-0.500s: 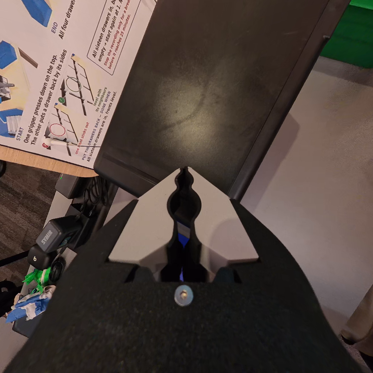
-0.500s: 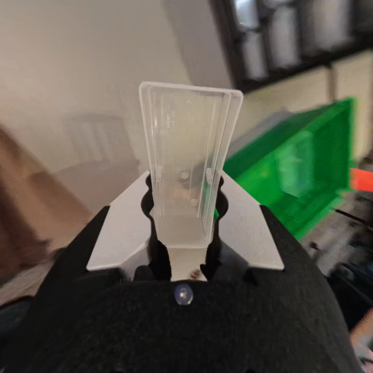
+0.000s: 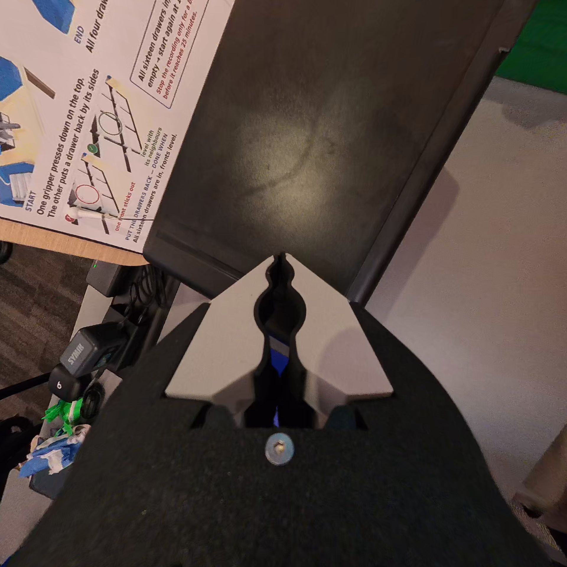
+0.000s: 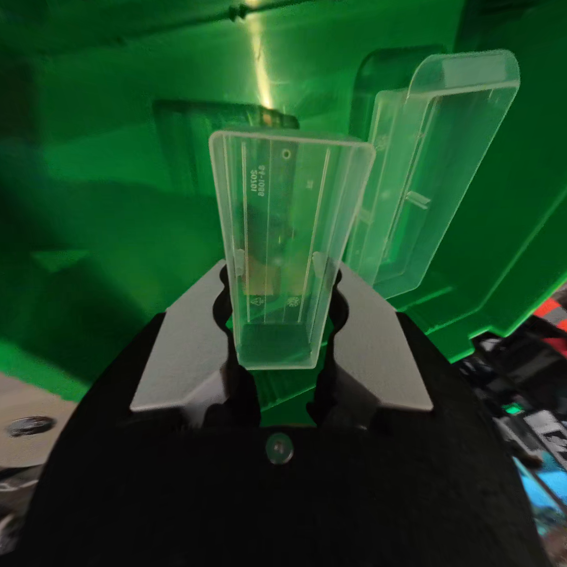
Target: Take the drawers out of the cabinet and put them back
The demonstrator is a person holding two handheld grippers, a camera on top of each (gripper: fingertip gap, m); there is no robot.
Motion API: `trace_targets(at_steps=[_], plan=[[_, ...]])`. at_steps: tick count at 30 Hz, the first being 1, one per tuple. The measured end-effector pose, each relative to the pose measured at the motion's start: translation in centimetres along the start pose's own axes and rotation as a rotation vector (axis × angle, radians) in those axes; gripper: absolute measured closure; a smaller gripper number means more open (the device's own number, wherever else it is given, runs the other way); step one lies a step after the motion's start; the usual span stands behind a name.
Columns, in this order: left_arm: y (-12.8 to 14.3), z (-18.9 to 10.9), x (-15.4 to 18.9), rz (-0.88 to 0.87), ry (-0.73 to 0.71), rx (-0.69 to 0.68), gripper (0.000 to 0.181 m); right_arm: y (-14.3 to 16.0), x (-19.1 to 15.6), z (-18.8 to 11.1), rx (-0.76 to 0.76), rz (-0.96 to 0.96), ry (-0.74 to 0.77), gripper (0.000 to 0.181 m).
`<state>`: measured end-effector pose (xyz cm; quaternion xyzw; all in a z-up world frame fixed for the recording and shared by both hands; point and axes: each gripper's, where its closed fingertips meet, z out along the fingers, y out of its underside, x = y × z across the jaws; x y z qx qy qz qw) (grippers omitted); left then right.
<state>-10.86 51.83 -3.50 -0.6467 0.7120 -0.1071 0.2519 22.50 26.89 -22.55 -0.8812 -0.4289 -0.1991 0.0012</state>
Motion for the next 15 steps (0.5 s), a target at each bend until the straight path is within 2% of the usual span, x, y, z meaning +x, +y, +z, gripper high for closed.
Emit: trace_targets(at_steps=[1,4,10,15], plan=[[0.0,0.0,0.0,0.004,0.002,-0.006,0.181,0.0,0.3,0.5,-0.017,-0.026,0.001,0.119],[0.0,0.0,0.0,0.012,0.001,-0.011,0.181,-0.1,0.6,1.5,-0.027,-0.052,-0.031,0.118],[0.0,0.0,0.0,-0.007,0.008,-0.026,0.181,-0.2,1.1,1.8,0.023,-0.058,-0.057,0.116],[0.0,0.0,0.0,0.019,0.000,-0.045,0.181,-0.7,1.6,1.2,0.100,0.050,-0.051,0.102]])
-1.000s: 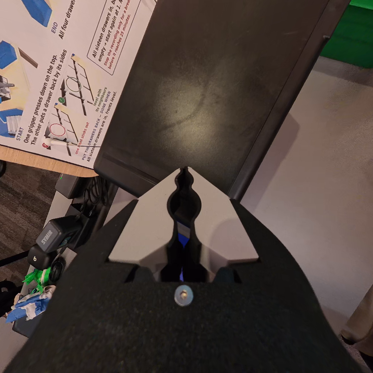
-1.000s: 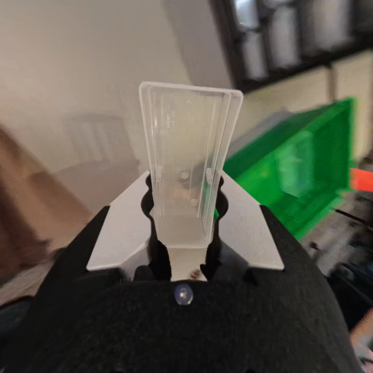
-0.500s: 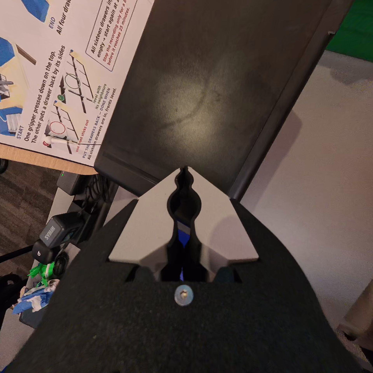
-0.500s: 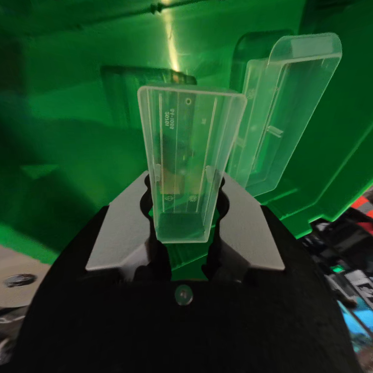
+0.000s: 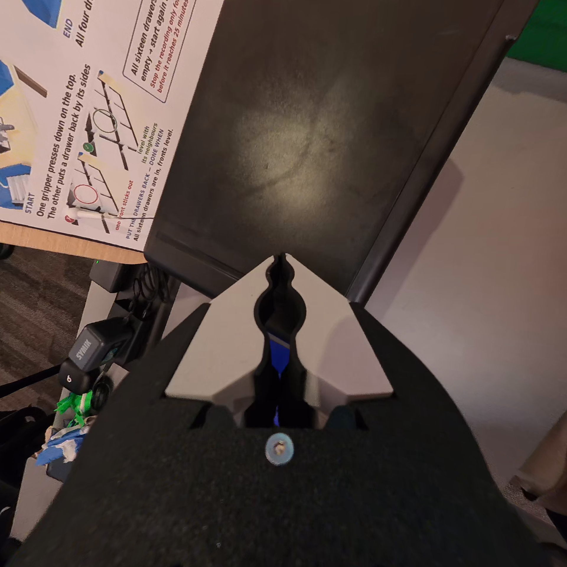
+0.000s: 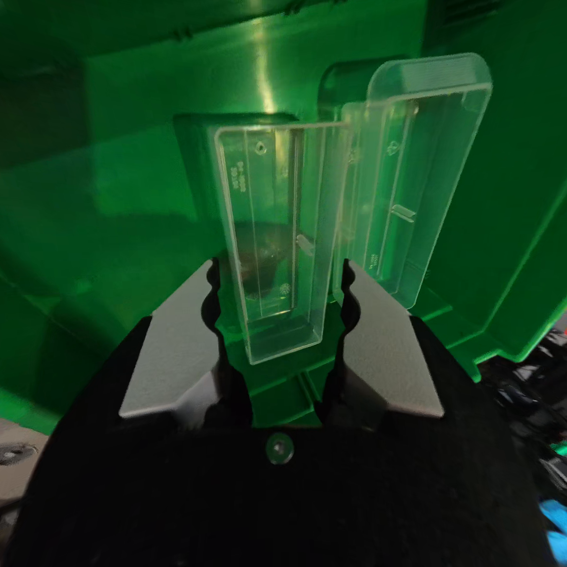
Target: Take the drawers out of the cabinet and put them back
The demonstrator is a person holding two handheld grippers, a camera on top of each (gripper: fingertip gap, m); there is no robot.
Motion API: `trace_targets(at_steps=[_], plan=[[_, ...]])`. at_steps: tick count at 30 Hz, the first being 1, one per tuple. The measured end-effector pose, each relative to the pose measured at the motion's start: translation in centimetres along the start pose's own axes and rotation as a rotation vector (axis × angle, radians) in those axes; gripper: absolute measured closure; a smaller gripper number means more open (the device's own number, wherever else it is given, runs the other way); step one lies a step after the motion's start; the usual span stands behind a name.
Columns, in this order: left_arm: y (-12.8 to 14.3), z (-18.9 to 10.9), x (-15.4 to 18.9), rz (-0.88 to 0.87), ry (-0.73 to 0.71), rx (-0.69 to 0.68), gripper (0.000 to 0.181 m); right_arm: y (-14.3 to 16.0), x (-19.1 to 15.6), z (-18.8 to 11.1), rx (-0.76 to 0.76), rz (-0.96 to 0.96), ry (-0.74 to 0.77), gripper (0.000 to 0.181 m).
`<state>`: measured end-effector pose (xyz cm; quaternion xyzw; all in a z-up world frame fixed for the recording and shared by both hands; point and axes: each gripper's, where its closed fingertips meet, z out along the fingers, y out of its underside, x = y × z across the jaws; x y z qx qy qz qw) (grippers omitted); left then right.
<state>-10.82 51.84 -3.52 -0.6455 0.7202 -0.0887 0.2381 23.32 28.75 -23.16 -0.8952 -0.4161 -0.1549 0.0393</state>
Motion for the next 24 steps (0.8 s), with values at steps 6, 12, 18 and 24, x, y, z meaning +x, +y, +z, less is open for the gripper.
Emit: trace_targets(at_steps=[6,12,18,24], plan=[[0.0,0.0,0.0,-0.002,-0.052,0.009,0.181,-3.0,2.0,-8.6,0.374,0.342,0.240,0.104],[-0.1,0.0,0.0,-0.050,-0.046,0.092,0.181,-10.9,-3.2,-24.7,1.142,0.657,0.523,0.128],[-0.1,-0.1,0.0,-0.154,-0.039,0.257,0.181,-20.1,-10.2,-22.7,0.963,0.578,0.841,0.148],[-0.1,-0.1,-0.1,-0.172,-0.084,0.313,0.181,-24.7,-7.8,-16.0,0.527,0.223,1.212,0.156]])
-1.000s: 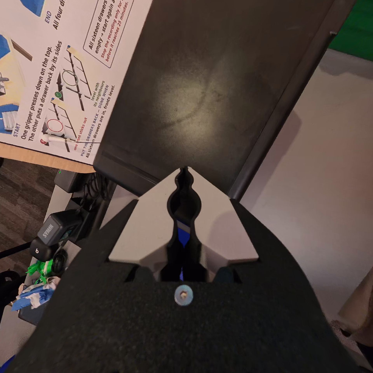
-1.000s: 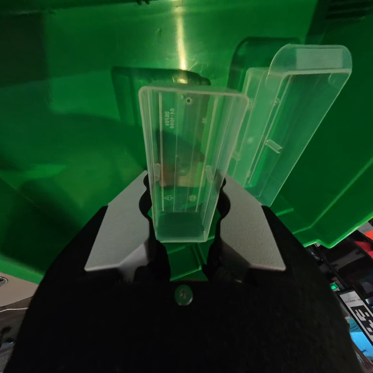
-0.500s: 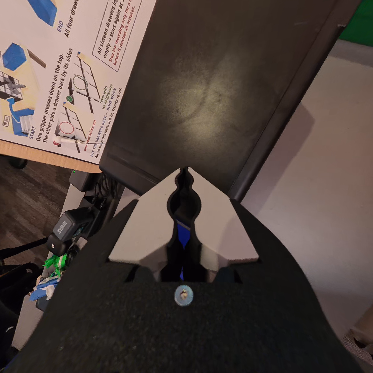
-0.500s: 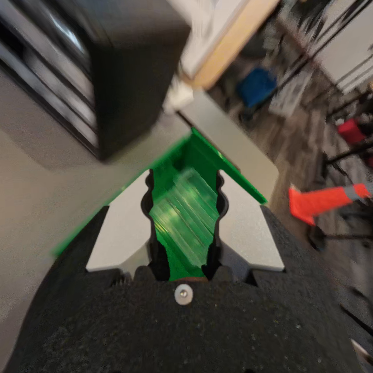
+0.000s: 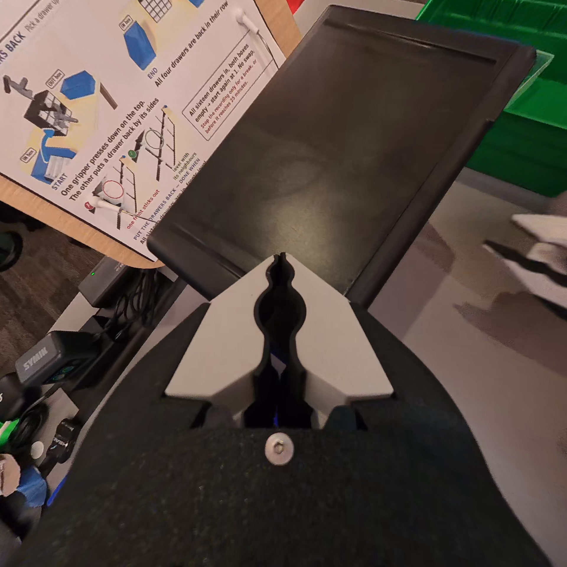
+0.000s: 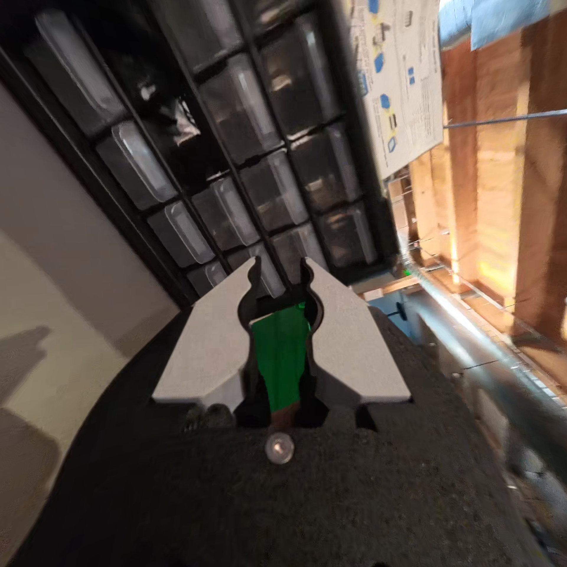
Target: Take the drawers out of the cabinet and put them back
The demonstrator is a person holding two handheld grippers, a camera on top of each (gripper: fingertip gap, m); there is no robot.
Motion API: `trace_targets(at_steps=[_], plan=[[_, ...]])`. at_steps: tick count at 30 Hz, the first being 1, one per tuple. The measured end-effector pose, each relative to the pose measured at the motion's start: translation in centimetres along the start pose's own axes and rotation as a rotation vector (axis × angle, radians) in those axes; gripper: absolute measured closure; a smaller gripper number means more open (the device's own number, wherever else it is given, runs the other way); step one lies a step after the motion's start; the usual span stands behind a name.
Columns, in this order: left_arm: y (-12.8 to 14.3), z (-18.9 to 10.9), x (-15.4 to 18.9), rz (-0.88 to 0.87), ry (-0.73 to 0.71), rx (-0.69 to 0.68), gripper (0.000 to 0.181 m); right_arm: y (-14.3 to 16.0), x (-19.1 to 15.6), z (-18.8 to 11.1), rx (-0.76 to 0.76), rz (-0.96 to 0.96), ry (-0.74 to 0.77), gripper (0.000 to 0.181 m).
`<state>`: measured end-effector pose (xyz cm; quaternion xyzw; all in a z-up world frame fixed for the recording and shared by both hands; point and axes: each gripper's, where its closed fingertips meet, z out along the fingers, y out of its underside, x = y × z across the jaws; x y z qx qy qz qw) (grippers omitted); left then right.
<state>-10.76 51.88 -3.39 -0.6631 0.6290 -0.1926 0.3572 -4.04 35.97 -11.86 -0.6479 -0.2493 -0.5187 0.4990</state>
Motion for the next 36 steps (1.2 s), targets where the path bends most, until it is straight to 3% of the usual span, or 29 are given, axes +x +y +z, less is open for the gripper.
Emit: trace_targets(at_steps=[5,12,18,23,31,36], plan=[[0.0,-0.1,0.0,0.028,-0.057,0.016,0.181,-0.6,-2.0,3.9,-0.050,-0.120,0.060,0.158],[0.3,-0.5,0.0,0.017,-0.110,0.013,0.181,-1.2,-2.3,6.0,-0.031,-0.206,0.081,0.173],[-0.1,-0.4,0.8,-0.008,-0.018,0.041,0.181,-2.3,-3.7,4.8,0.003,-0.162,-0.009,0.169],[-0.1,-0.3,0.9,-0.008,0.003,0.041,0.181,-0.7,-3.8,6.2,-0.058,-0.196,0.003,0.163],[-0.1,-0.4,0.9,-0.021,0.020,0.049,0.181,-0.8,-3.3,6.4,-0.033,-0.263,0.033,0.172],[-0.1,-0.4,0.9,-0.012,0.006,0.046,0.181,-1.0,-3.3,4.7,-0.026,-0.307,0.031,0.173]])
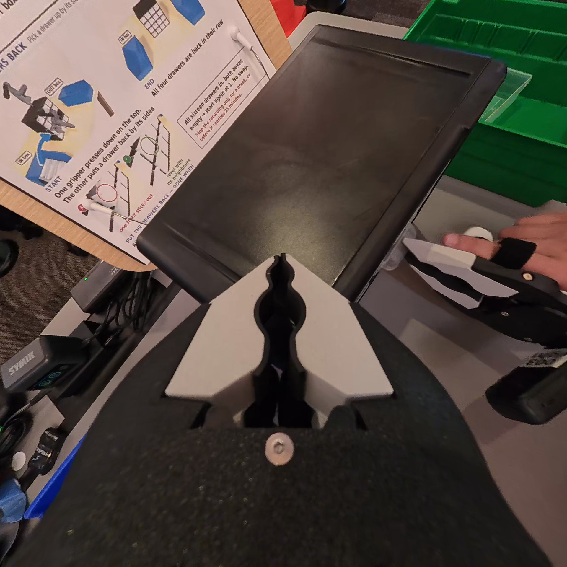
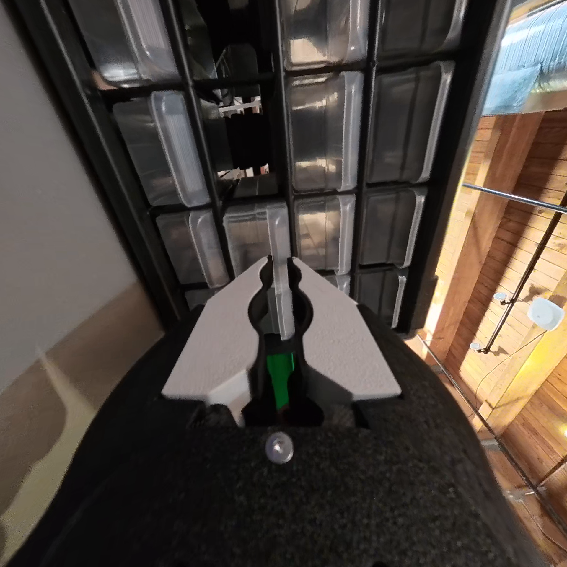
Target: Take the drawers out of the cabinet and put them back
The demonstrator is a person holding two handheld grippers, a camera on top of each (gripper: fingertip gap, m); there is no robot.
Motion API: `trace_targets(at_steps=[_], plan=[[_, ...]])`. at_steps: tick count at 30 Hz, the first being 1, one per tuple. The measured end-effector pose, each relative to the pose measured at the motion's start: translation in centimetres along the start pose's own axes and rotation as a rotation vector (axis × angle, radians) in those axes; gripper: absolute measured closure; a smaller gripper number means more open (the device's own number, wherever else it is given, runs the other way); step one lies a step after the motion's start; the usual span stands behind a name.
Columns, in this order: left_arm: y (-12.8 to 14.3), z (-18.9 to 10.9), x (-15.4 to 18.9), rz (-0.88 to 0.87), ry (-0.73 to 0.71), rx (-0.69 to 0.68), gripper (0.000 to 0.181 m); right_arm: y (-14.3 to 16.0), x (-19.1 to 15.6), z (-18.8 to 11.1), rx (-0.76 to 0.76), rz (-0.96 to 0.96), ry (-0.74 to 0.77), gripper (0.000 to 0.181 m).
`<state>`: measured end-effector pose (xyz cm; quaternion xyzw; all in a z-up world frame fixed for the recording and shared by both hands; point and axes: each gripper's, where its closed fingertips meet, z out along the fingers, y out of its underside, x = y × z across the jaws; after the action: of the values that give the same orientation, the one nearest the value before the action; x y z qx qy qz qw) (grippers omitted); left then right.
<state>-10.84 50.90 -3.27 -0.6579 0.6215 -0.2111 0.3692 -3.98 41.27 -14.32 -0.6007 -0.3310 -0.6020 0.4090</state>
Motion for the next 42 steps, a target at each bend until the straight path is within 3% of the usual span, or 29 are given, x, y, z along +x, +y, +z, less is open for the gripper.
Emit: trace_targets(at_steps=[13,25,31,42], plan=[[0.0,0.0,0.0,-0.006,-0.001,0.003,0.181,0.5,1.5,-9.1,-0.031,-0.037,0.080,0.175],[0.0,0.0,0.1,-0.007,0.006,0.007,0.181,0.8,4.4,-11.2,-0.040,-0.004,0.144,0.180],[0.0,0.0,0.2,-0.009,0.020,0.016,0.181,2.1,3.4,-14.0,-0.041,-0.005,0.079,0.180],[0.0,0.0,0.2,-0.001,0.015,0.014,0.181,5.8,-0.7,-23.3,-0.052,-0.082,-0.130,0.177]])
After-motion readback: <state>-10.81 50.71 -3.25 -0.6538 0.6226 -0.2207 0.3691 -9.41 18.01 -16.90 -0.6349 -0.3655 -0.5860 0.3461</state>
